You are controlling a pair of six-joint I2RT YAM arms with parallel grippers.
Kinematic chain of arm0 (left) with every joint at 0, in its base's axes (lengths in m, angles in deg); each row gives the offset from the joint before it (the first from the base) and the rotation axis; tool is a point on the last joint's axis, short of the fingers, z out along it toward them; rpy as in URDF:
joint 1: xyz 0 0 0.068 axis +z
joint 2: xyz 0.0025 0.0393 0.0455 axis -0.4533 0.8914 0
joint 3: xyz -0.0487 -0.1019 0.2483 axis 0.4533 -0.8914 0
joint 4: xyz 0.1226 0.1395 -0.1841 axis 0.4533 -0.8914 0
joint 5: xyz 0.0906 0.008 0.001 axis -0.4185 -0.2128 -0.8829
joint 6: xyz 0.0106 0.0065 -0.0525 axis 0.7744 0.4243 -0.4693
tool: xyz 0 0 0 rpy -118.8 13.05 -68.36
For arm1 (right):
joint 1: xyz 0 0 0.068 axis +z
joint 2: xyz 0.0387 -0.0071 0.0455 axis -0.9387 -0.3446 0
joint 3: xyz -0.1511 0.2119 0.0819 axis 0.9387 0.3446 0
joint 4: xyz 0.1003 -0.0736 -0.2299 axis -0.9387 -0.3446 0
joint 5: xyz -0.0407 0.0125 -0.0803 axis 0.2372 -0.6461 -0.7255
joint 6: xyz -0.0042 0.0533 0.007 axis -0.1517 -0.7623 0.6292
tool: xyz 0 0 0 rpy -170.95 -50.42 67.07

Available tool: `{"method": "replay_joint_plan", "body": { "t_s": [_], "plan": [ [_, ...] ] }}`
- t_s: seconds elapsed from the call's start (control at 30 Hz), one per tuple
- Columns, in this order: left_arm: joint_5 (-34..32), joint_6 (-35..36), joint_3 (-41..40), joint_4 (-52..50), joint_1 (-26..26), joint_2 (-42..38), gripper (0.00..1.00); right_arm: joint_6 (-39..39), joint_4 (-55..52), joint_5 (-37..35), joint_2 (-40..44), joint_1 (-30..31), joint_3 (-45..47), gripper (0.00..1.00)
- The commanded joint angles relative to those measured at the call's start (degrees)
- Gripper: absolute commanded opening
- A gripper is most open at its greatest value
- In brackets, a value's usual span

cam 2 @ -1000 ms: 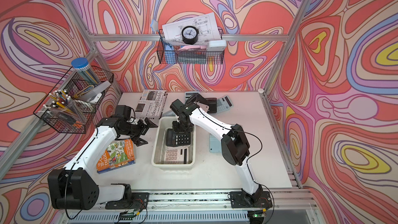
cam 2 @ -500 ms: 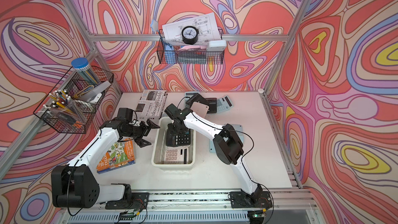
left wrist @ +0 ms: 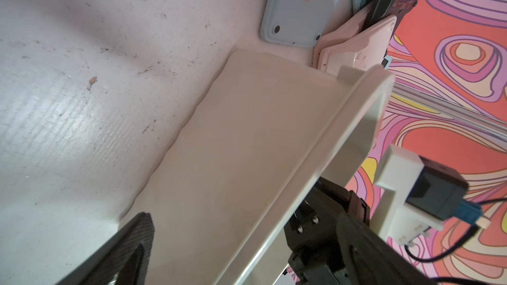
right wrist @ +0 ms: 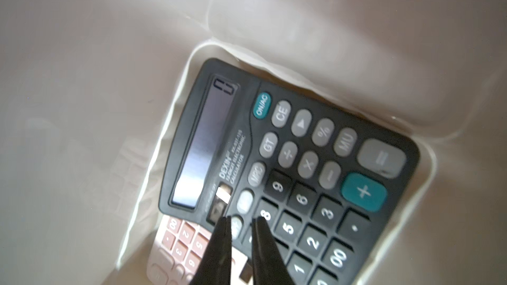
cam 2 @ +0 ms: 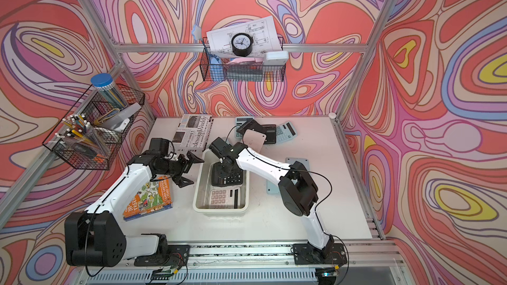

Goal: Put the calculator in the storage box
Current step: Adjust the calculator in the storage box.

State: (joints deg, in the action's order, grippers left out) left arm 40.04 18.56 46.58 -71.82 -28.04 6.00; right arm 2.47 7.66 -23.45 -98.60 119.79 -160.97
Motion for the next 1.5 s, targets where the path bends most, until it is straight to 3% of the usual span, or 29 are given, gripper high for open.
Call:
{"method": "replay_joint_plan", "body": {
  "t_s": [0.0, 0.23, 0.53, 0.73, 1.07, 1.47],
  "plan": [
    [0.7, -0.4, -0.7, 1.1, 0.3, -0.8, 0.99, 0.9, 2.5, -1.5, 2.2, 0.1, 4.8, 0.13],
    [1.7, -2.9, -1.9, 4.7, 0.3, 0.5, 0.99, 2.3, 4.2, 0.2, 0.2, 0.5, 8.2, 0.11],
    [2.0, -3.5, -2.3, 5.3, 0.2, 0.7, 0.99, 4.9, 3.0, 1.9, -5.6, 1.1, -0.1, 0.11],
    [0.2, -1.6, 1.4, 0.7, 0.2, -0.9, 0.99, 5.1, -0.9, -0.7, -3.4, 1.1, -5.3, 0.11],
    [-6.0, 5.5, 15.4, -10.4, 0.2, 1.2, 0.98, 3.6, -8.2, -4.2, 4.9, -1.0, -10.3, 0.39],
    [-9.5, 12.4, 25.8, -16.7, -2.6, 10.8, 0.99, -2.7, -4.2, 1.0, 23.8, -15.3, 11.8, 0.65]
  ]
}}
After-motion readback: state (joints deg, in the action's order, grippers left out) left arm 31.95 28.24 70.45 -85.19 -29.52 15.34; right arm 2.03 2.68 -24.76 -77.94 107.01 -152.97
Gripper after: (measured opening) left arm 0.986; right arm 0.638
